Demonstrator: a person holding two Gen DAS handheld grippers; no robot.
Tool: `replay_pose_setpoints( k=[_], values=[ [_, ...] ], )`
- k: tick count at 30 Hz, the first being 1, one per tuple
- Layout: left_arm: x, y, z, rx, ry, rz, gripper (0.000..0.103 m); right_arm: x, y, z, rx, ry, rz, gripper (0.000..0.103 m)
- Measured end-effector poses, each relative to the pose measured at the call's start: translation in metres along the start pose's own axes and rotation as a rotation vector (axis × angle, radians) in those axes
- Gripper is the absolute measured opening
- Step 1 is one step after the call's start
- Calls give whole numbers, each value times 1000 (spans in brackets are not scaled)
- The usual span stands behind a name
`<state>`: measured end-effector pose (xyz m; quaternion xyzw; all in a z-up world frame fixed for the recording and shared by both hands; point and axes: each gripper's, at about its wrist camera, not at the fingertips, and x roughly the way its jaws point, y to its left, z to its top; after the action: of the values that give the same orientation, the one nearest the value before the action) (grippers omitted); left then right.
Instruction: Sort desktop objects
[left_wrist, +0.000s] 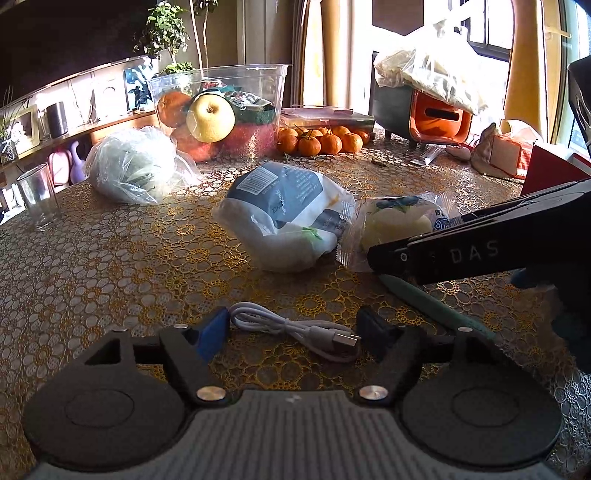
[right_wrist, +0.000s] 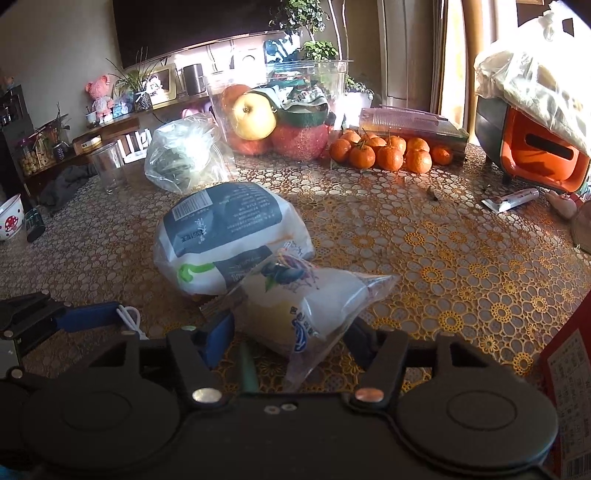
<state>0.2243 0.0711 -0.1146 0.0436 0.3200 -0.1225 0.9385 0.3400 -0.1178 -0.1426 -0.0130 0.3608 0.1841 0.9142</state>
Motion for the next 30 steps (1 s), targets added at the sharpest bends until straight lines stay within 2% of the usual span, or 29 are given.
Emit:
replay_pose_setpoints(
  k=[2, 5, 17, 23, 26, 28, 30],
  values=[
    [0, 1, 0, -1, -1, 0, 74, -1, -1, 0, 4, -5, -1, 60],
    [-1, 0, -1, -2, -3, 1, 74, -4, -3, 0, 12, -18, -8, 51],
    [-5, -4, -1, 10, -5, 18, 73, -21, -8, -1, 30, -54, -18, 45],
    [-16, -8, 3, 6, -17, 24, 67, -35, -8, -4, 19, -66, -23, 43],
    [-20, -11, 4, 8, -21, 27, 65, -39, -10, -8, 17, -46, -21, 43],
    [-19, -12, 4, 13, -9, 32, 40, -41, -12, -11, 26, -34, -36, 45],
    [-15, -11, 3, 3, 6, 27, 39, -40, -17, -13, 52, -19, -38, 46]
  ],
)
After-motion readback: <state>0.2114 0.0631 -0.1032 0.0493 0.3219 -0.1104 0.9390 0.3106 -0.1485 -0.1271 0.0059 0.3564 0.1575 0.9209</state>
